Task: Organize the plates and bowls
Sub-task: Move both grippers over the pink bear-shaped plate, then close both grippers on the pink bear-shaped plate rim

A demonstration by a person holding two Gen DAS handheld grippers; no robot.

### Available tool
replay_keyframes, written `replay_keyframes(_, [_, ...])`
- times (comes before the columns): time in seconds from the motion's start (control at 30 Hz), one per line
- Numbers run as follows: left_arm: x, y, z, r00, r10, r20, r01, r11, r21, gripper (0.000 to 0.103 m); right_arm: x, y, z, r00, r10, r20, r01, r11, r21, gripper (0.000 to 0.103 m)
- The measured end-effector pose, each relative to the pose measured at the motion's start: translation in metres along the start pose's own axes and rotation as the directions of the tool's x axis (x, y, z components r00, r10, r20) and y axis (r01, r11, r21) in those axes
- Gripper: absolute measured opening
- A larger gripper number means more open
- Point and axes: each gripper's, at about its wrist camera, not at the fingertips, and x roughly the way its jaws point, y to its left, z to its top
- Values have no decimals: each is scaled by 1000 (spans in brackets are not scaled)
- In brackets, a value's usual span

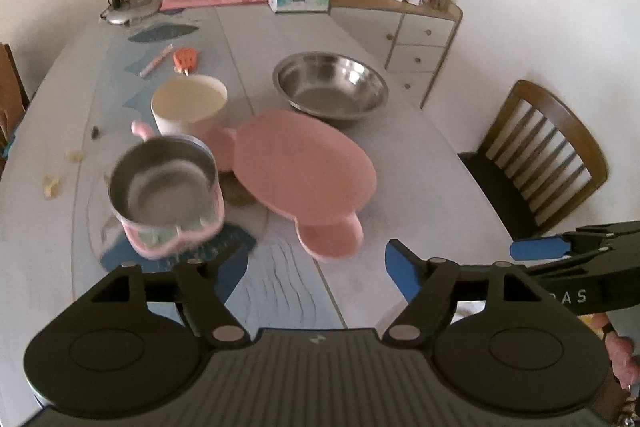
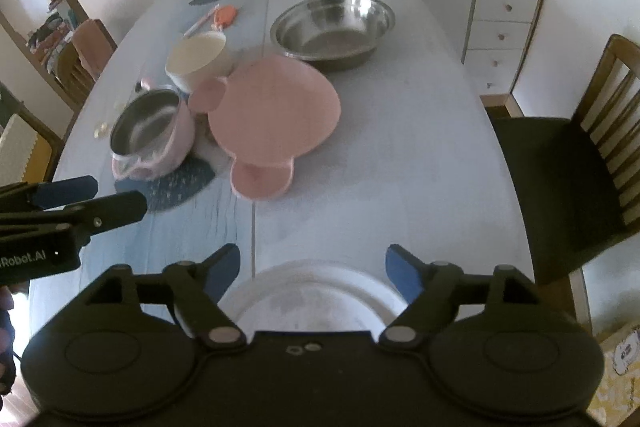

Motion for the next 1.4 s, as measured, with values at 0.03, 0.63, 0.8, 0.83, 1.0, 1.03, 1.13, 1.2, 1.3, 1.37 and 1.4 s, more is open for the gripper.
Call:
replay_keyframes(0.03, [3, 1, 4, 1000, 6, 4, -6, 1000, 3, 76, 3, -1, 5, 1000, 4, 3, -4, 1000, 1, 85])
replay_keyframes(0.63, [94, 38, 81, 995, 52, -90, -50, 998, 26, 77, 130, -21, 89, 992, 20, -128, -4, 993, 120, 74])
replay_keyframes(0.8, [107, 44, 91, 992, 66, -106, -65, 998, 17, 77, 155, -26, 93, 984, 44, -172, -16, 988, 156, 59])
replay_keyframes(0.83, [109, 45, 92, 992, 67, -110, -66, 998, 14, 77, 158, -27, 93, 982, 52, -180, -22, 986, 162, 55])
replay_keyframes(1.0, [118, 48, 95, 989, 76, -125, -77, 997, -2, 77, 167, -38, 92, 970, 112, -214, -64, 973, 220, 39])
replay_keyframes(1.03, [120, 48, 96, 989, 80, -126, -81, 997, 0, 77, 169, -40, 92, 969, 122, -217, -70, 971, 230, 33])
replay_keyframes(1.13, [124, 46, 95, 987, 88, -131, -87, 996, 15, 77, 169, -45, 91, 966, 152, -207, -98, 963, 251, 20])
replay_keyframes(1.2, [127, 44, 95, 987, 91, -136, -88, 996, 25, 77, 167, -47, 91, 962, 180, -207, -124, 958, 258, 15])
replay_keyframes(1.3, [129, 42, 95, 986, 93, -137, -88, 995, 45, 77, 164, -48, 92, 961, 163, -222, -117, 971, 208, 15])
replay_keyframes(1.37, [132, 39, 95, 985, 94, -143, -86, 995, 58, 76, 162, -51, 93, 962, 156, -226, -116, 977, 181, 15])
replay_keyframes(1.4, [134, 37, 94, 985, 95, -147, -87, 994, 63, 76, 160, -54, 93, 962, 152, -228, -115, 979, 167, 15])
